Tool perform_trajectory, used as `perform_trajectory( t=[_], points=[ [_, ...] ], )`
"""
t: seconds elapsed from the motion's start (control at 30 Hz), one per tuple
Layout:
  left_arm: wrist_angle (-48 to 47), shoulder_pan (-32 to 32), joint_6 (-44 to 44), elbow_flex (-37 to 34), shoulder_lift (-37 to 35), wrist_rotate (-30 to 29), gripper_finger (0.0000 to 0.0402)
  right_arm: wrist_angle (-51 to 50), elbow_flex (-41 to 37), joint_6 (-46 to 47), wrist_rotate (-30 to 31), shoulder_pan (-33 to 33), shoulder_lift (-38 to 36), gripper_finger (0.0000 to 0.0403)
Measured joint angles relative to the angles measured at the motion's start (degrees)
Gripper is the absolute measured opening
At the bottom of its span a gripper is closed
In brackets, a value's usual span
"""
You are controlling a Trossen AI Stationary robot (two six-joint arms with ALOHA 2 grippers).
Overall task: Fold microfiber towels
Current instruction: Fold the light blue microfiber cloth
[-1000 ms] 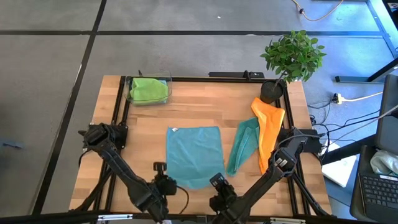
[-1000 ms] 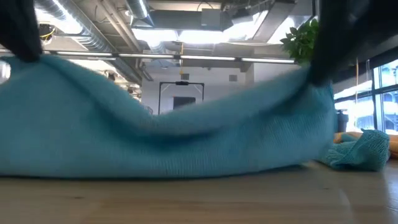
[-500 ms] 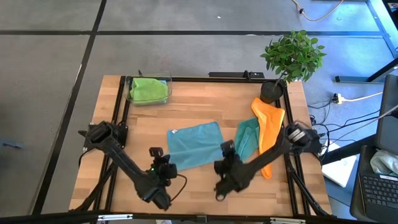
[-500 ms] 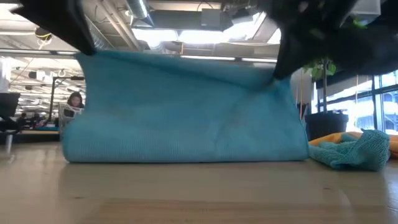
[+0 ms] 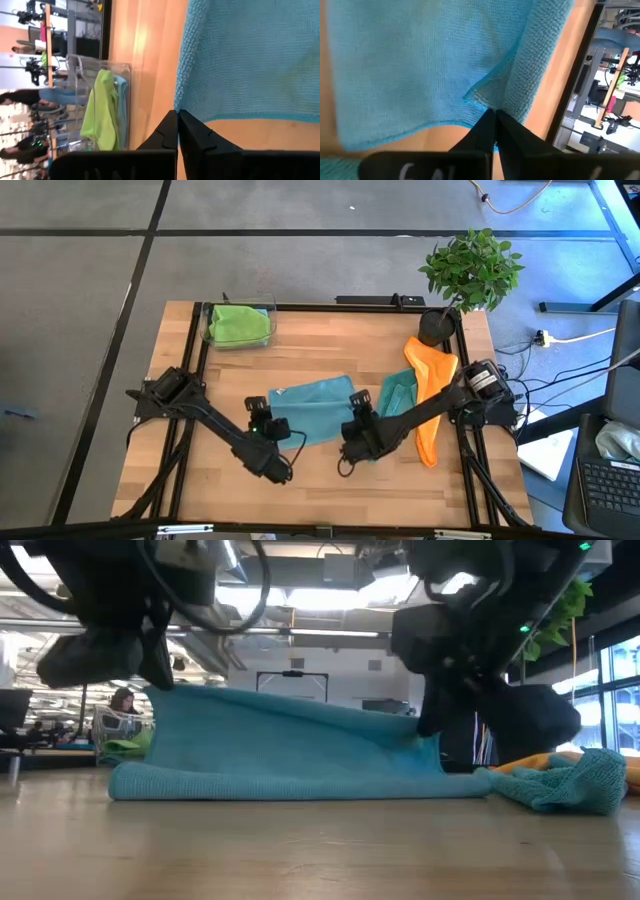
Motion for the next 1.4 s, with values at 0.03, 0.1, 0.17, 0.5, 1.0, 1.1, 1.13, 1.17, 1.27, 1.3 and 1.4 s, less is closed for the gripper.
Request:
perform_trajectory(
  t=[0.03, 0.1, 0.17, 0.5, 1.0, 1.1, 1.13, 1.17, 1.27, 1.3, 1.4],
  points=[
    [0.12, 0.34, 0.00, -0.54, 0.00, 0.02, 0.0000, 1.07, -0.36, -0.95, -0.03, -0.61, -0.02, 0.0018],
    [1.01, 0.91, 0.02, -1.45, 0.00, 0.04, 0.0000, 2.77, -1.12, -2.49, -1.20, -1.87, 0.00, 0.0018],
    [2.30, 1.52, 0.04, -2.46, 0.00, 0.06, 0.0000, 3.78, -1.25, -2.98, -3.62, -3.35, 0.00, 0.0018],
    [6.20, 3.80, 1.42, -5.62, 0.00, -2.24, 0.0039, 5.98, -2.08, -2.90, -10.16, -8.91, 0.03, 0.0018],
    [7.47, 4.97, 0.01, -5.02, 0.02, -3.30, 0.0117, 9.93, -2.08, -5.58, -8.10, -10.41, 0.05, 0.0129],
    [13.81, 2.73, 1.90, -4.47, 0.02, -3.26, 0.0117, 9.59, -2.08, -5.69, -2.21, -10.75, 0.05, 0.0157],
    [16.98, 2.01, 3.44, -4.46, 0.02, -3.14, 0.0117, 9.44, -2.08, -5.77, -0.18, -10.87, 0.05, 0.0164],
    [20.00, 1.38, 4.75, -4.46, 0.02, -2.83, 0.0117, 9.07, -2.08, -5.78, 1.83, -10.98, 0.05, 0.0170],
    [27.61, 0.45, 7.34, -4.83, 0.02, -0.88, 0.0116, 7.53, -2.08, -5.61, 6.99, -11.06, 0.05, 0.0180],
    [29.39, 0.43, 7.78, -5.21, 0.04, -0.33, 0.0116, 7.00, -2.08, -5.41, 8.10, -11.06, 0.05, 0.0181],
    [30.89, 0.72, 7.97, -6.77, 0.04, -0.21, 0.0116, 5.68, -2.10, -3.96, 4.98, -10.74, -0.63, 0.0175]
  ],
)
